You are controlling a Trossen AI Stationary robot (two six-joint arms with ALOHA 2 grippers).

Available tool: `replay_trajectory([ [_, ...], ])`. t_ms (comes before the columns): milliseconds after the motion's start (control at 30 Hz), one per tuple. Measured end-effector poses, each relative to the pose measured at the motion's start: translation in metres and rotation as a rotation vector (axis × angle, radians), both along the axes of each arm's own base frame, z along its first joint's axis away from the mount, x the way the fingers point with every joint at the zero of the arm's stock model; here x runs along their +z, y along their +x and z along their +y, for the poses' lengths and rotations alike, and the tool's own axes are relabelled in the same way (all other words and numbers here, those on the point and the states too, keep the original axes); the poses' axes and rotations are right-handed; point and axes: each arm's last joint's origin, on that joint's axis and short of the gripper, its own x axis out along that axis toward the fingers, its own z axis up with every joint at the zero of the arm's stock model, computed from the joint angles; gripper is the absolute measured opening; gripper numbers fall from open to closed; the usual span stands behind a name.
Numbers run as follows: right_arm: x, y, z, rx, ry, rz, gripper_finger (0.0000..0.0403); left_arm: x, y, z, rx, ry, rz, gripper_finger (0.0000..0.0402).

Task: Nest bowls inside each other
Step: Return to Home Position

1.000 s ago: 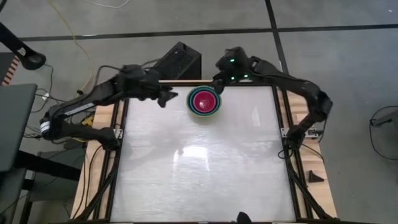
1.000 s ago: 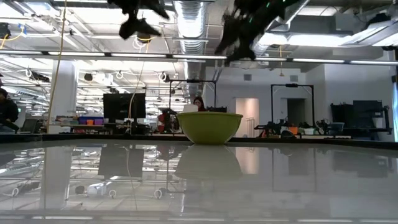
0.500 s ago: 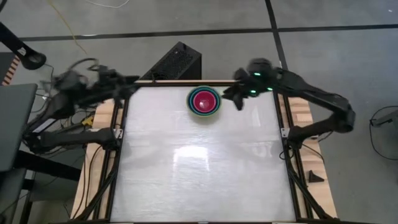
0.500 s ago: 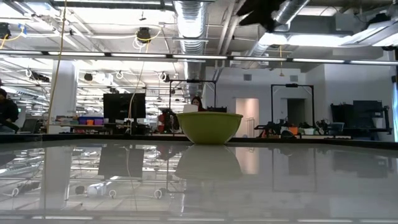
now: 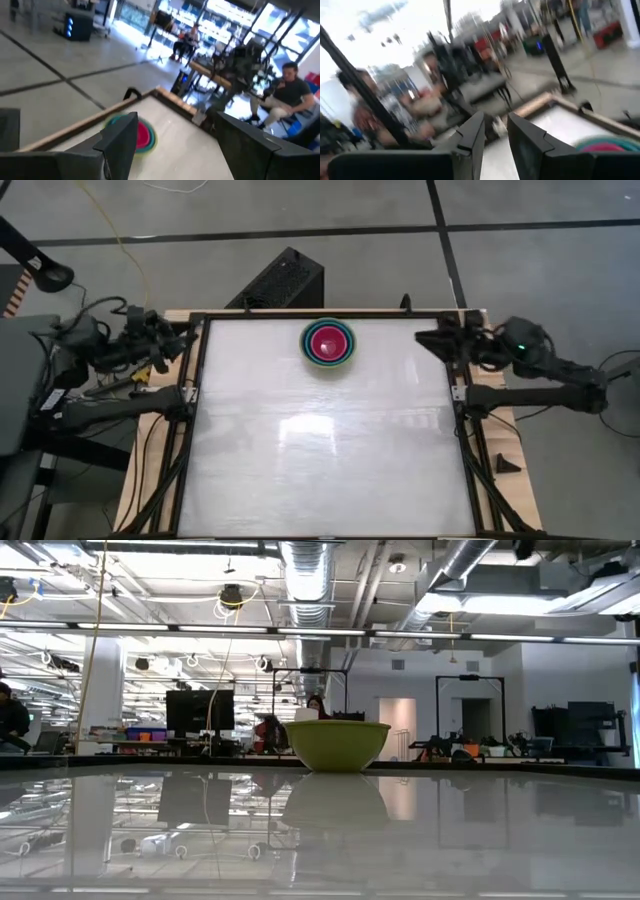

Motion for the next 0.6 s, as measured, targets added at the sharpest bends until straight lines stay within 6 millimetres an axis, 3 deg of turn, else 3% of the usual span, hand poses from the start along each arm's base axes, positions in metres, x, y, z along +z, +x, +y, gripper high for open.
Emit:
replay_trajectory([
  [200,-0.023,-0.02,0.015,-0.037,-0.021,-0.103,0.0119,-0.042,0.006,0.001,-0.045,-0.055,0.012,0.0249],
  [433,-0.055,-0.028,0.022,-0.051,-0.031,-0.107,0.0119,-0.092,0.01,0.002,-0.095,-0.072,-0.194,0.0249],
  [600,-0.072,-0.032,0.026,-0.042,-0.067,-0.209,0.0119,-0.122,0.006,0.0,-0.119,-0.083,-0.284,0.0249],
])
